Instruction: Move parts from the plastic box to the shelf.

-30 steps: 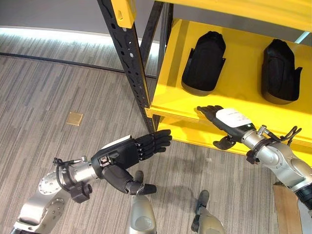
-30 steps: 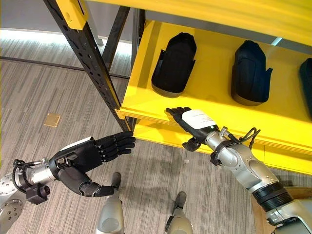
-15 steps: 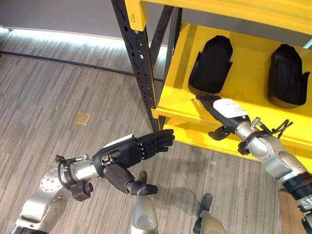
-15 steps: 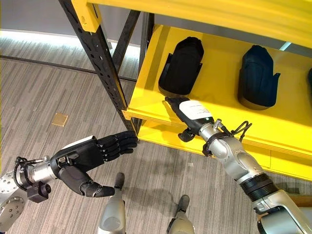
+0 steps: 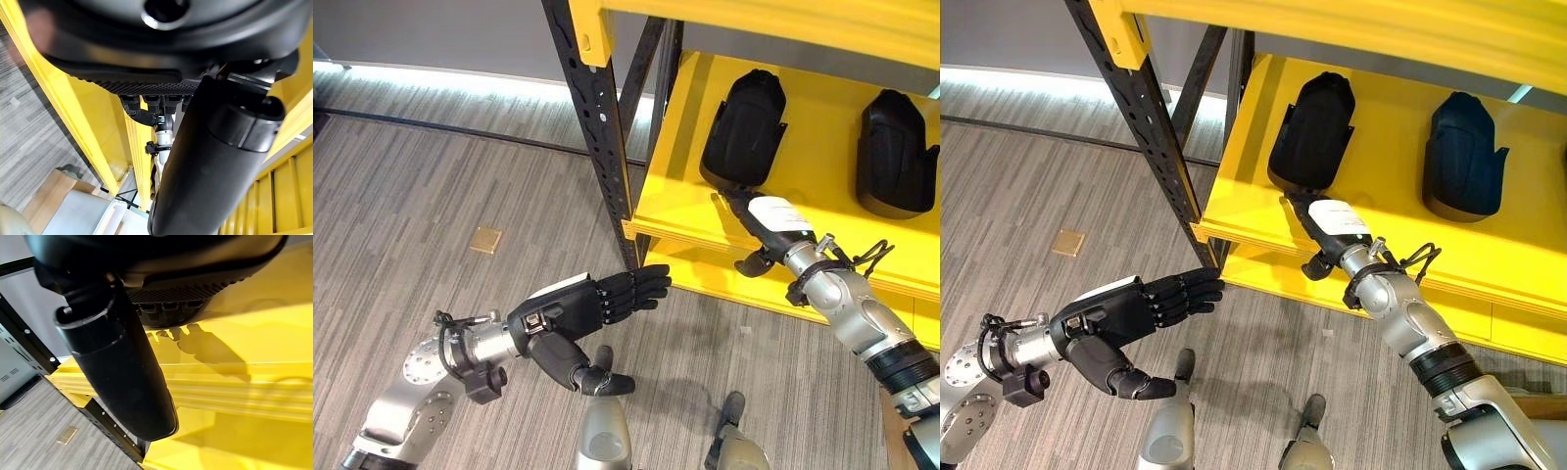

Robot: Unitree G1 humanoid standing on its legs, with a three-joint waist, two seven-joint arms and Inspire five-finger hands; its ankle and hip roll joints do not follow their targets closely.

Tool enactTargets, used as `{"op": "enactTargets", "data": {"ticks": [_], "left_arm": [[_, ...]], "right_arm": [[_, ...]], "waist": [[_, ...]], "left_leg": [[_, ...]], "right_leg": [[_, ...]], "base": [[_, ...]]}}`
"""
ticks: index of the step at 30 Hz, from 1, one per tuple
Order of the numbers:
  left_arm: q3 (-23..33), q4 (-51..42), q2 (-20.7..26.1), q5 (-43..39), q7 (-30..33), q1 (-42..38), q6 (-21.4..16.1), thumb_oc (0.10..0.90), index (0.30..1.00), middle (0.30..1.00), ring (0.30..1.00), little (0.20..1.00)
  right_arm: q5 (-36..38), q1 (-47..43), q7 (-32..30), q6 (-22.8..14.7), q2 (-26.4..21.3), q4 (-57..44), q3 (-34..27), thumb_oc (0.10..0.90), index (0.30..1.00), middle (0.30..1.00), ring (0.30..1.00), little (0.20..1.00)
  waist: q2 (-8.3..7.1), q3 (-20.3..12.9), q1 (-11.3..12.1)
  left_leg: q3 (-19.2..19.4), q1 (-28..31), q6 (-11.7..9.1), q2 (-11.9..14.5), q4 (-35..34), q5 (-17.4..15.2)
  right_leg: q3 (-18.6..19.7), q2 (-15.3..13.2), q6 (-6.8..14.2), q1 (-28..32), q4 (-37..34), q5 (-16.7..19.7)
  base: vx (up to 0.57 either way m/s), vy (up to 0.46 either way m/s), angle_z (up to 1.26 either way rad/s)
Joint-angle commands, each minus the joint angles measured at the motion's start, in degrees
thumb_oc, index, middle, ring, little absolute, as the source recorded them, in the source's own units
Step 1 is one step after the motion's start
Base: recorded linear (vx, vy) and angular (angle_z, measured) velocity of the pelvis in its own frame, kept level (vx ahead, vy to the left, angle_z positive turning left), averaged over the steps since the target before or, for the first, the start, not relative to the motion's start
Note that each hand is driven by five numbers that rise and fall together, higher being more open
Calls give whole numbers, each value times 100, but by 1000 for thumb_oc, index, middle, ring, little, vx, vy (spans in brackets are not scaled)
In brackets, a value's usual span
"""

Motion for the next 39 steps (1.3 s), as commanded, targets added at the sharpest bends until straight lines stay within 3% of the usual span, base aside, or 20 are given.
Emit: {"op": "enactTargets", "data": {"ticks": [1,8,9,13,17,20,24,27,32,34,35,37,39], "left_arm": [[-385,-29,-308,190,-41,-655,11,900,1000,1000,1000,1000],[-1414,727,-854,954,881,-1703,-152,900,1000,1000,1000,1000],[-1734,939,-1054,1149,1256,-1958,-226,900,1000,1000,1000,1000],[-2171,1206,-1320,1351,1792,-2328,-276,900,1000,1000,1000,1000],[-2487,1373,-1570,1513,2333,-2602,-287,900,1000,1000,1000,1000],[-2548,1378,-1600,1550,2530,-2639,-338,900,1000,1000,1000,1000],[-2496,1093,-1536,1622,2840,-2527,-346,900,1000,1000,1000,1000],[-2391,833,-1370,1673,2959,-2293,-474,900,1000,1000,1000,1000],[-2137,504,-1093,1601,2856,-1800,-693,900,1000,1000,1000,1000],[-1958,347,-1031,1343,2983,-1511,-911,900,1000,1000,1000,1000],[-1783,274,-1009,1307,3005,-1280,-883,900,1000,1000,1000,1000],[-1290,75,-789,987,2512,-593,-1263,900,1000,1000,1000,1000],[-779,-65,-651,600,2095,47,-1482,900,1000,1000,1000,1000]], "right_arm": [[164,-943,-754,149,298,122,388,900,1000,1000,1000,1000],[319,-1325,-882,334,574,102,815,900,1000,1000,1000,1000],[268,-1391,-884,312,673,86,944,900,1000,1000,1000,1000],[206,-1494,-856,151,834,90,1091,900,1000,1000,1000,1000],[423,-1524,-375,-196,881,-140,1151,900,1000,1000,1000,1000],[713,-1349,126,-233,705,-669,1170,900,1000,1000,1000,1000],[1148,-662,1172,197,185,-2048,1095,900,1000,1000,1000,1000],[1290,147,1458,420,-283,-2747,874,900,1000,1000,1000,1000],[1923,1169,1568,467,-728,-3111,353,900,1000,1000,1000,1000],[2694,1720,1411,383,-833,-3185,35,900,1000,1000,1000,1000],[3431,2285,1032,145,-781,-3267,-354,900,1000,1000,1000,1000],[4238,2856,551,-209,-651,-3303,-971,900,1000,1000,1000,1000],[4861,3428,536,-510,-713,-3437,-1610,900,1000,1000,1000,1000]], "waist": [[-364,-538,-27],[-618,-434,-267],[-664,-401,-357],[-742,-346,-494],[-816,-266,-646],[-832,-214,-732],[-867,-94,-922],[-904,-16,-1029],[-998,-35,-1105],[-1038,-103,-1154],[-1080,-210,-1203],[-1094,-299,-1210],[-1032,-381,-1230]], "left_leg": [[409,23,348,-47,7,-46],[452,-103,310,65,169,-67],[486,-126,308,92,198,-70],[549,-128,310,127,241,-84],[621,-185,311,160,321,-121],[656,-217,315,165,346,-136],[728,-245,323,162,380,-187],[772,-252,351,154,402,-230],[822,-202,379,185,400,-260],[848,-123,395,209,378,-276],[875,-18,405,233,337,-281],[904,74,380,279,284,-284],[939,154,378,289,251,-279]], "right_leg": [[611,95,-270,-101,798,-679],[805,242,-321,-228,901,-649],[867,277,-336,-258,933,-654],[958,318,-344,-301,981,-651],[1066,312,-325,-334,965,-631],[1103,288,-301,-364,979,-626],[1189,267,-269,-472,1051,-649],[1248,274,-263,-556,1128,-686],[1295,309,-271,-538,1140,-708],[1328,343,-285,-501,1146,-720],[1339,364,-283,-449,1127,-710],[1368,411,-325,-400,1132,-750],[1345,413,-344,-395,1156,-777]], "base": [[3,-137,7],[-19,-75,0],[-26,-34,-8],[-8,-18,-6],[-4,0,-2],[-10,17,-8],[-36,34,-9],[-42,19,-8],[-16,-44,-8],[41,-70,-10],[68,-95,-6],[36,-88,-3],[44,28,-8]]}}
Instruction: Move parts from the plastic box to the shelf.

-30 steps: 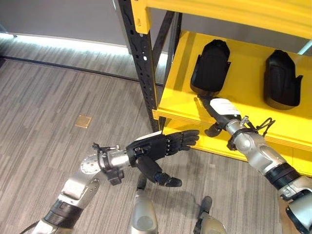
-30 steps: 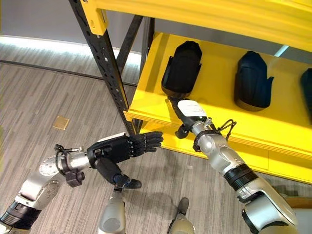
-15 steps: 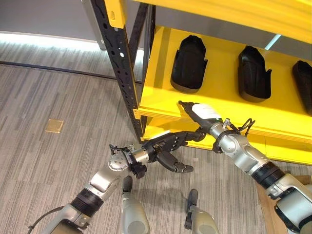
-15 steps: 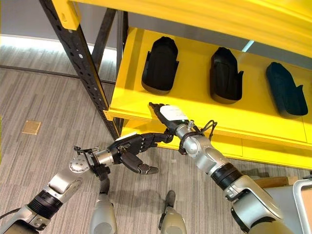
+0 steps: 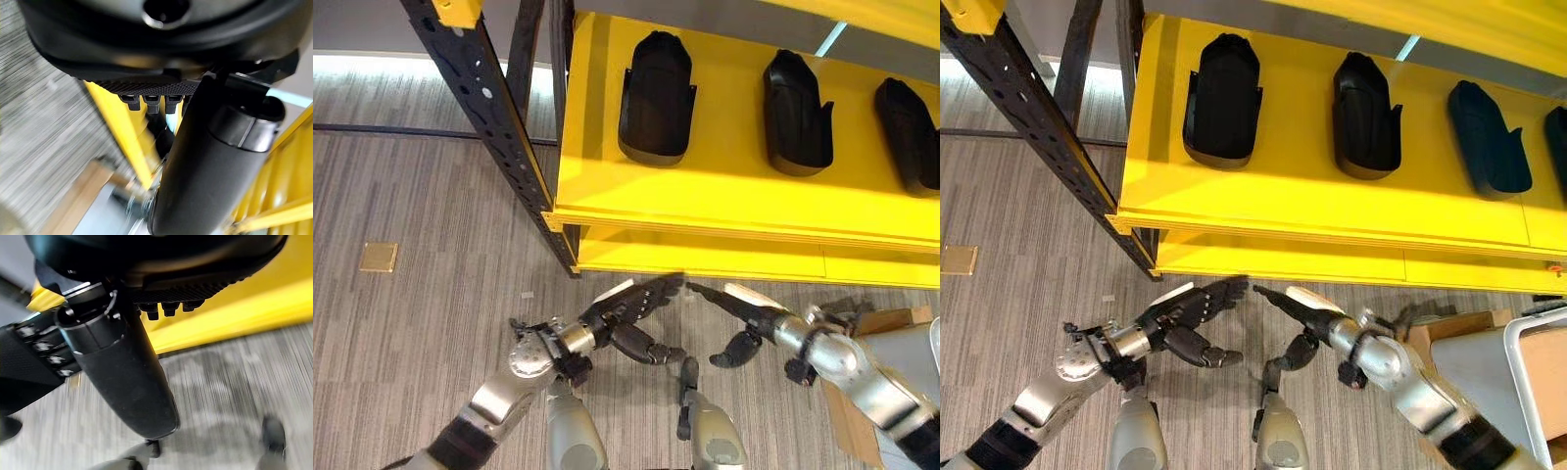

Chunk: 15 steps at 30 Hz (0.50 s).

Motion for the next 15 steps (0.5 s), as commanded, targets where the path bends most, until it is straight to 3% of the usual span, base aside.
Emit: {"op": "enactTargets", "data": {"ticks": [1,4,7,12,15], "left_arm": [[1464,-888,167,-1224,-1326,1166,-1251,900,1000,1000,1000,1000],[2049,-961,29,-1649,-1931,1870,-1297,900,1000,1000,1000,1000],[2249,-949,-191,-1910,-2159,2136,-1258,900,1000,1000,1000,1000],[2115,-816,-335,-1983,-1786,2056,-1313,900,1000,1000,1000,1000],[2103,-771,-397,-2038,-1663,2042,-1312,900,1000,1000,1000,1000]], "right_arm": [[2003,573,-534,-1290,-148,-735,-1528,900,1000,1000,1000,1000],[2143,1449,-95,-1624,335,-881,-2291,900,1000,1000,1000,1000],[2450,1702,428,-1818,794,-884,-2504,900,1000,1000,1000,1000],[3322,1467,729,-1776,1227,-605,-2424,900,1000,1000,1000,1000],[3256,1399,668,-1806,1300,-499,-2382,900,1000,1000,1000,1000]], "waist": [[44,-822,-239],[169,-1014,-321],[267,-1168,-428],[430,-1357,-536],[475,-1413,-545]], "left_leg": [[672,242,305,41,8,-71],[754,438,302,73,-124,-48],[809,633,290,96,-278,-5],[808,811,182,188,-505,120],[790,834,145,224,-559,175]], "right_leg": [[677,166,-306,-42,822,-602],[691,164,-347,-46,877,-658],[719,178,-397,-20,887,-710],[674,212,-468,41,897,-795],[629,214,-491,78,898,-826]], "base": [[73,64,-22],[88,73,-22],[67,48,-11],[14,6,-3],[2,24,-5]]}}
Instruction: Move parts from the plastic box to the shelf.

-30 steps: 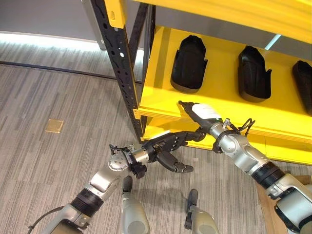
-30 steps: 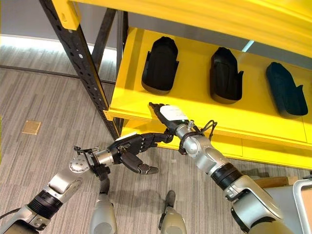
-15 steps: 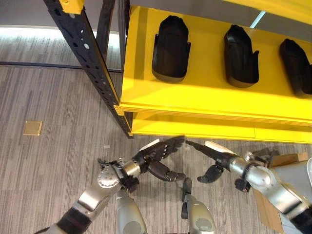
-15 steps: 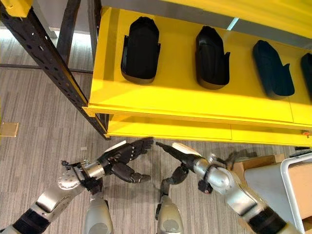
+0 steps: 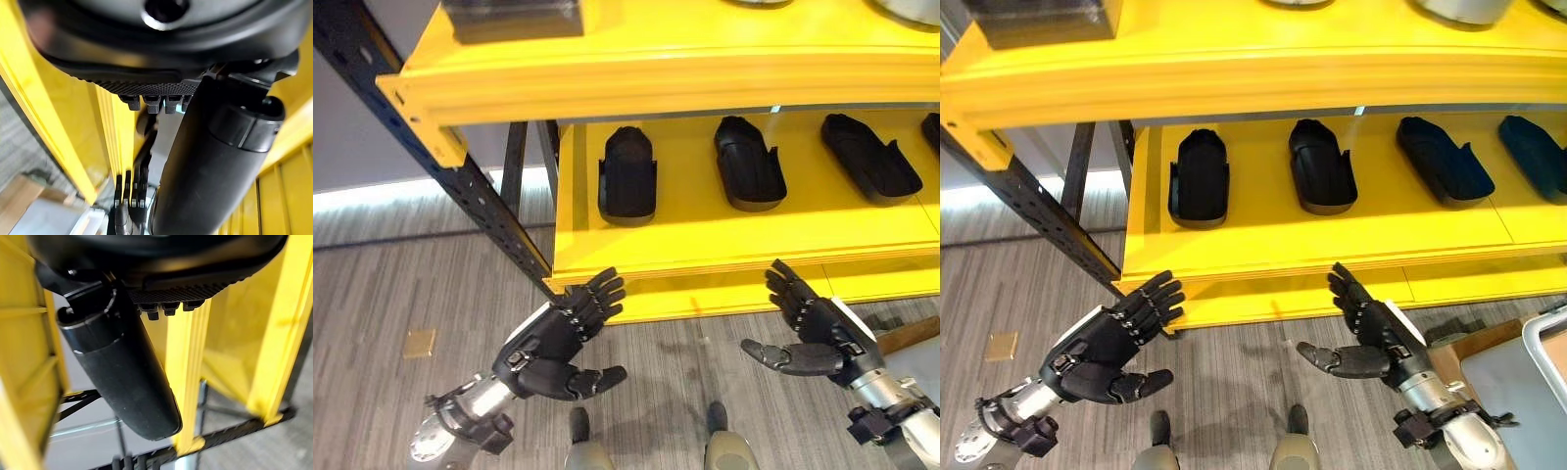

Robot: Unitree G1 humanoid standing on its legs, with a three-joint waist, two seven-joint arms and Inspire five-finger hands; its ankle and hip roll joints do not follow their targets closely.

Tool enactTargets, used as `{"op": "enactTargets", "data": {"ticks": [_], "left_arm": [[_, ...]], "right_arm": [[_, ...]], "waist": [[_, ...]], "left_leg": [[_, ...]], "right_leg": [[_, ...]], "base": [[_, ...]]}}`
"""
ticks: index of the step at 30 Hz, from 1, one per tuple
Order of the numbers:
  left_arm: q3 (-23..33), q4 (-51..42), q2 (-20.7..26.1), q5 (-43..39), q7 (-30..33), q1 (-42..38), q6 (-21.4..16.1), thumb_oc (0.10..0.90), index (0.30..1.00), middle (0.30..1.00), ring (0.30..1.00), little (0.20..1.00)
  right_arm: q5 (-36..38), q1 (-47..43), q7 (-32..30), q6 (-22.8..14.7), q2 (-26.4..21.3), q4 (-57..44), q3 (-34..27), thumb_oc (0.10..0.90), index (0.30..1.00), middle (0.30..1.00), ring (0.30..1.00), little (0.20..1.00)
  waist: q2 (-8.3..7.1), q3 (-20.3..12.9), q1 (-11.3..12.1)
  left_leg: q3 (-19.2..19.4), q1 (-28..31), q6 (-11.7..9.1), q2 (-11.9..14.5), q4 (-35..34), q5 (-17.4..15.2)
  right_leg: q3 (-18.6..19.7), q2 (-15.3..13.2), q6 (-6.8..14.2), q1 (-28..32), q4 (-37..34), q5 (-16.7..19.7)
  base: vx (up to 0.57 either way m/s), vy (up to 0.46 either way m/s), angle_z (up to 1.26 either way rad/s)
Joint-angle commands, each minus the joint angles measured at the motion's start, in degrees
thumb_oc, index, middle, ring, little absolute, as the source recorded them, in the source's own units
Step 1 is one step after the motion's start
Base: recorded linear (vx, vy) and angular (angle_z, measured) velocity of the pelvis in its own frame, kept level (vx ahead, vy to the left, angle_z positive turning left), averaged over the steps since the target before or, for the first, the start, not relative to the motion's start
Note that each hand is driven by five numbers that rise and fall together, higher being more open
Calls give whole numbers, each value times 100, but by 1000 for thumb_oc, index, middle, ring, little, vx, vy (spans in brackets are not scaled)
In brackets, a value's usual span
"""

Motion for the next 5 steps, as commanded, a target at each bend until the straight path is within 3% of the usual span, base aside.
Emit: {"op": "enactTargets", "data": {"ticks": [1,5], "left_arm": [[442,-253,100,-316,111,-164,-613,900,1000,1000,1000,1000],[343,-229,73,-260,146,-236,-506,900,1000,1000,1000,1000]], "right_arm": [[410,-484,37,-629,147,-173,-155,900,1000,1000,1000,1000],[349,-520,39,-494,162,-131,-46,900,1000,1000,1000,1000]], "waist": [[-381,-341,-77],[-346,-429,-95]], "left_leg": [[316,117,-42,256,-208,325],[288,98,-79,271,-229,370]], "right_leg": [[317,290,-546,16,575,-491],[270,280,-574,67,603,-542]], "base": [[-1,46,1],[-1,45,1]]}}
